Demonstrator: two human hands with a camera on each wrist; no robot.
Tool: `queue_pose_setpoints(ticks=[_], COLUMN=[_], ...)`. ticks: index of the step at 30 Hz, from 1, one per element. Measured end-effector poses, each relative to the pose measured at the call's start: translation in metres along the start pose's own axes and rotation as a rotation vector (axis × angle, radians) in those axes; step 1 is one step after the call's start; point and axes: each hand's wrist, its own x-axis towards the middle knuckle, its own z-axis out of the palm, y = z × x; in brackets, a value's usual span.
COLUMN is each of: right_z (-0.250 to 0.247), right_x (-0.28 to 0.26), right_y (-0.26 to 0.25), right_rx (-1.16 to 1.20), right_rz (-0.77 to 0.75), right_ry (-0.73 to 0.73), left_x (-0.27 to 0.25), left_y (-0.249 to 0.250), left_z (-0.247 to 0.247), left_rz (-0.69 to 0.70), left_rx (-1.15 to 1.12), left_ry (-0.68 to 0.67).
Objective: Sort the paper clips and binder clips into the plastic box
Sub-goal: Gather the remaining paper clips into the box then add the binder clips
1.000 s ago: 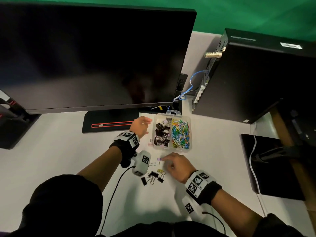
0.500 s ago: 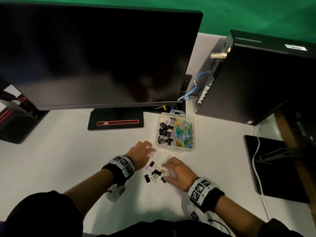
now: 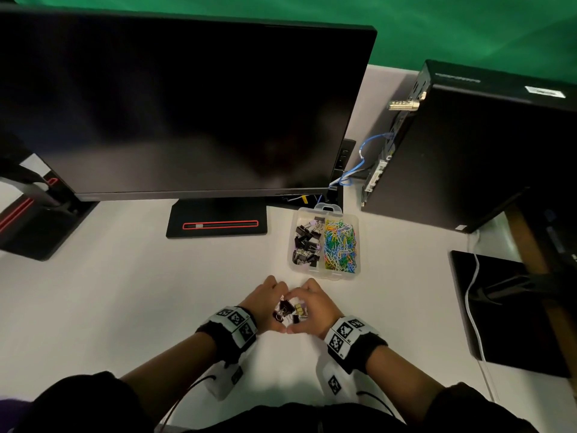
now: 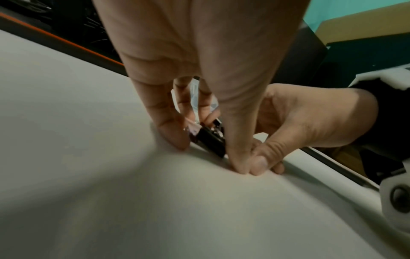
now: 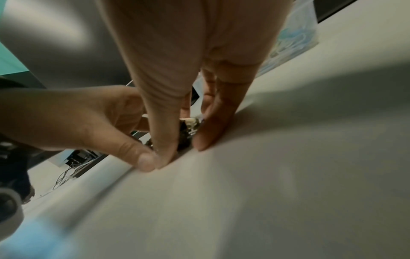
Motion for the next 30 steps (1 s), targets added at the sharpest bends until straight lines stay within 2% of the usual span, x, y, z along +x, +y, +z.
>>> queue_pose_setpoints(ticks=[5,12,16,20,26,30], right_z=[-0.001,-0.001,-0.004,-0.014,-0.045,-0.079], right_x=[0.005,0.011,0.009,0.000,-0.014,0.002], right_y=[-0.003,-0.016,-0.016,-0.010,-0.019,-0.031], right_rx=[-0.050,-0.142,-0.161,-0.065,0.143,0.214], right_rz=[-0.037,0.096,0.101,0.112,0.162,0.132], right_ry=[0.026,0.015,0.036,0.071,0.049,0.183], left_x=[0.003,0.003,0.003,0.003,0.003,0.009], left_y=[-0.001,0.008,0.008,0.007,0.007,-0.001], left_z=[0.005,0.006,0.005,0.003,-0.008,-0.010], left_rz=[-0.010,-0.051,-0.080,-0.080,-0.050,-0.051], left_rx=[0.043,0.176,0.175,0.175,0.128,0.047], left_ry=[0.019,0.001,-0.009,-0.013,-0.055,-0.034])
